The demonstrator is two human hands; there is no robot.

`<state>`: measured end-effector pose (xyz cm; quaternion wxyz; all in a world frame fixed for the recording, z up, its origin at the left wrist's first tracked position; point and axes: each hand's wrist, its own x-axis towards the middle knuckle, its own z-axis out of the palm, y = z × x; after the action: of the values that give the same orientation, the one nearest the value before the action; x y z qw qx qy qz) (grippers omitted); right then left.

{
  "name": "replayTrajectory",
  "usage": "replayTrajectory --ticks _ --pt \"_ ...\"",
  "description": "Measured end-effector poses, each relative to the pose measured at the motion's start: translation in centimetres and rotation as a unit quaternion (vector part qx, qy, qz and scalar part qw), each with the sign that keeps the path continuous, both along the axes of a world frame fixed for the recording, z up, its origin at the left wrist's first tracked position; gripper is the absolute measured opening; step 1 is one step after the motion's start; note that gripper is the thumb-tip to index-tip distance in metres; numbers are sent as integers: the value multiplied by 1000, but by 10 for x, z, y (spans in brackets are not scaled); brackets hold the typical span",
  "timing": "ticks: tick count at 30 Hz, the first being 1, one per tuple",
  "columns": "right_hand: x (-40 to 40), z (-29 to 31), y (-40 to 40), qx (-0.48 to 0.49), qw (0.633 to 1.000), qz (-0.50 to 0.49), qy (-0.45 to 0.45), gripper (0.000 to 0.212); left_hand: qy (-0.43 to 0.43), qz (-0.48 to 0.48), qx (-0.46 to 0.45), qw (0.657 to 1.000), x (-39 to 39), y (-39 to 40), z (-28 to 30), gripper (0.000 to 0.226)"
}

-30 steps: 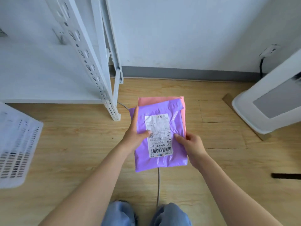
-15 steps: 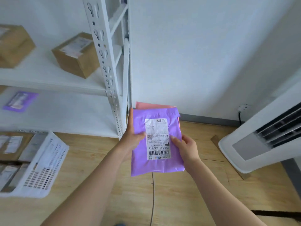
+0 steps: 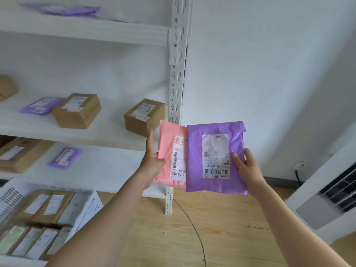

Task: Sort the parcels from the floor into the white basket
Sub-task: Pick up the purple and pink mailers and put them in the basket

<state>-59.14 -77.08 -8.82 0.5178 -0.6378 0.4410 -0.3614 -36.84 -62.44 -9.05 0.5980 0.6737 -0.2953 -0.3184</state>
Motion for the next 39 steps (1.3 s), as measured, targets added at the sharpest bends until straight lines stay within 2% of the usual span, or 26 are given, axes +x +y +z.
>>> replayTrajectory --ticks 3,7,14,17,20,22,25,29,33,37,39 --pt "26 9 22 -72 996 -48 35 28 -13 -4 6 1000 38 29 11 96" --pt "62 12 57 -91 993 -72 -18 25 -55 -8 41 998 84 71 18 94" --pt "127 30 93 -54 995 80 -31 26 -158 3 93 983 144 126 33 92" --pt "164 41 99 -56 983 174 24 22 -208 -27 129 969 172 143 39 91" --pt "207 51 106 -71 967 234 68 21 -230 -32 124 965 208 153 48 90" --pt "237 55 109 -74 966 242 48 20 -217 -20 103 971 234 157 53 89" --pt "278 56 113 -34 975 218 -37 16 -164 14 57 985 272 163 57 85" --pt "343 46 129 61 973 166 -150 6 -10 95 1 995 323 169 56 82" --pt "417 30 151 182 947 161 -208 26 74 117 -38 990 365 174 48 77" --pt "472 26 172 283 907 172 -259 24 126 121 -79 981 397 177 41 80" --pt "495 25 180 300 902 168 -260 21 149 107 -96 978 414 179 38 80"
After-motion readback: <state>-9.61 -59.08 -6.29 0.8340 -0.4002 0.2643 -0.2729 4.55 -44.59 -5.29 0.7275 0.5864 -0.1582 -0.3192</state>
